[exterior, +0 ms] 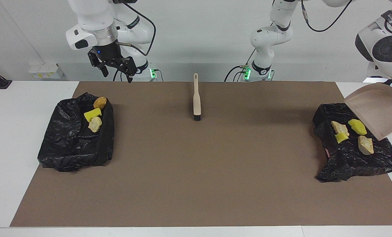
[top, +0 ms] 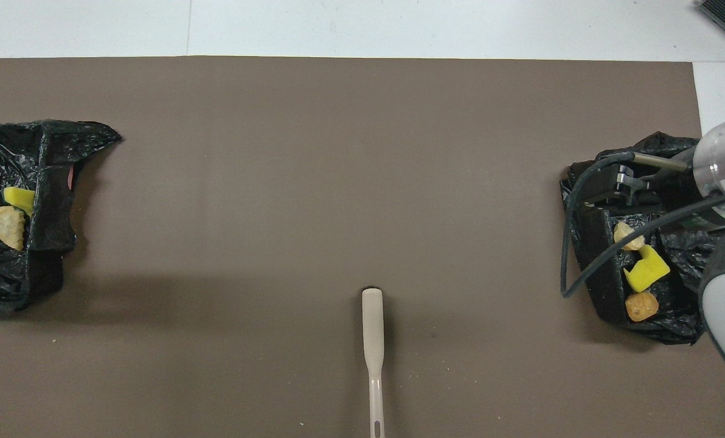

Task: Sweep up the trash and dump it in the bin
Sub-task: 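Bring the empty dustpan back and set it on the table with the left gripper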

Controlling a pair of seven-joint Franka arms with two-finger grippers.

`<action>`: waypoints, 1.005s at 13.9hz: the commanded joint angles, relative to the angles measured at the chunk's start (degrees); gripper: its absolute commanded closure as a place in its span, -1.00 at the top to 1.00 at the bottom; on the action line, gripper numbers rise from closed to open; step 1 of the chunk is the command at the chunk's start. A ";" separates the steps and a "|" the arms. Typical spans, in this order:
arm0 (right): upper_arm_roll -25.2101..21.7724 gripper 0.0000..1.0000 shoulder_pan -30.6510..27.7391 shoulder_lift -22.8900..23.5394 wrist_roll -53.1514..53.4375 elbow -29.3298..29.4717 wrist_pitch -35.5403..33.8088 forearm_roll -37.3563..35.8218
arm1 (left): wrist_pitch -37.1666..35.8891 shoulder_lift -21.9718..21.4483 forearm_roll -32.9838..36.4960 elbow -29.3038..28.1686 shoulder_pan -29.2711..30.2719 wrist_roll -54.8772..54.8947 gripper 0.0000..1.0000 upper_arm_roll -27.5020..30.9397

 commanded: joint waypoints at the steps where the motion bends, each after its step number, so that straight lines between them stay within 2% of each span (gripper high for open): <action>1: 0.50 1.00 -1.65 -2.15 -2.11 -3.04 2.09 -0.01 | -7.33 -2.11 0.17 -1.73 -6.37 -7.61 -1.00 0.32; 5: 0.42 1.00 -1.73 -2.15 -5.02 -3.22 3.32 -0.10 | -13.77 -2.29 -11.84 -1.20 -12.44 -23.15 -1.00 0.24; 11: 0.42 1.00 -2.70 -2.06 -9.32 -3.05 3.32 -0.01 | -13.69 -3.26 -31.62 -1.64 -16.93 -44.88 -1.00 0.06; 14: 0.42 1.00 -2.70 -2.06 -8.62 -3.05 3.23 -0.01 | -12.99 -3.43 -41.20 -1.73 -17.02 -50.60 -1.00 -0.03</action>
